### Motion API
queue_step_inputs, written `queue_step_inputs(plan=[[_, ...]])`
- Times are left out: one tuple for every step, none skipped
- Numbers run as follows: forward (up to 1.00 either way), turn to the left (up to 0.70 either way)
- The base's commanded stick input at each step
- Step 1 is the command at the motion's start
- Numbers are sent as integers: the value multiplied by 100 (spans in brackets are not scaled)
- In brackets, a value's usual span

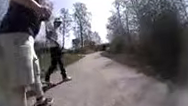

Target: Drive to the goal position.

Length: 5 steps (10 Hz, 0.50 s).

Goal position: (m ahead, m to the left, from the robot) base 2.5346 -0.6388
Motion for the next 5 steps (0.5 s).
queue_step_inputs(plan=[[100, 0], [100, 0], [100, 0], [100, 0], [100, 0]])
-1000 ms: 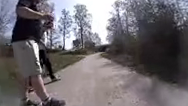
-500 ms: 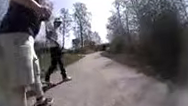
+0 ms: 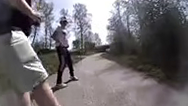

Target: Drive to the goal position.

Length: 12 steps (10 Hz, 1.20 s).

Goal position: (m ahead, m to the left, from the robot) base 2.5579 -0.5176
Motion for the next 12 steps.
queue_step_inputs(plan=[[100, 0], [100, 0], [100, 0], [100, 0], [100, 0], [100, 0], [100, 0], [100, 0], [100, 0], [100, 0], [100, 0], [100, 0]])
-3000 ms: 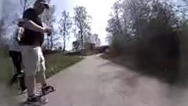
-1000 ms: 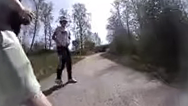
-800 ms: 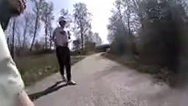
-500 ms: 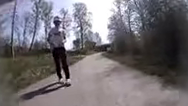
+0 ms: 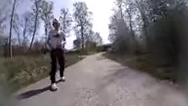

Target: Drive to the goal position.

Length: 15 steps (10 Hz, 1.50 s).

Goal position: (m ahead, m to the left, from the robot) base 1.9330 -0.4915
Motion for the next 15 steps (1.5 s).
queue_step_inputs(plan=[[100, 0], [100, 0], [100, 0], [100, 0], [100, 0], [100, 0], [100, 0], [100, 0], [100, 0], [100, 0], [92, 0], [77, 0], [62, 0], [47, 0], [32, 0]])
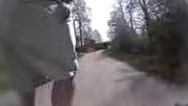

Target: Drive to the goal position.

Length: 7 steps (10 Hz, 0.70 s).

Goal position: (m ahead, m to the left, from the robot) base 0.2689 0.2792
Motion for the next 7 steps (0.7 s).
queue_step_inputs(plan=[[17, 0], [2, 0], [0, 0], [0, 0], [0, 0], [0, 0], [0, 0]])
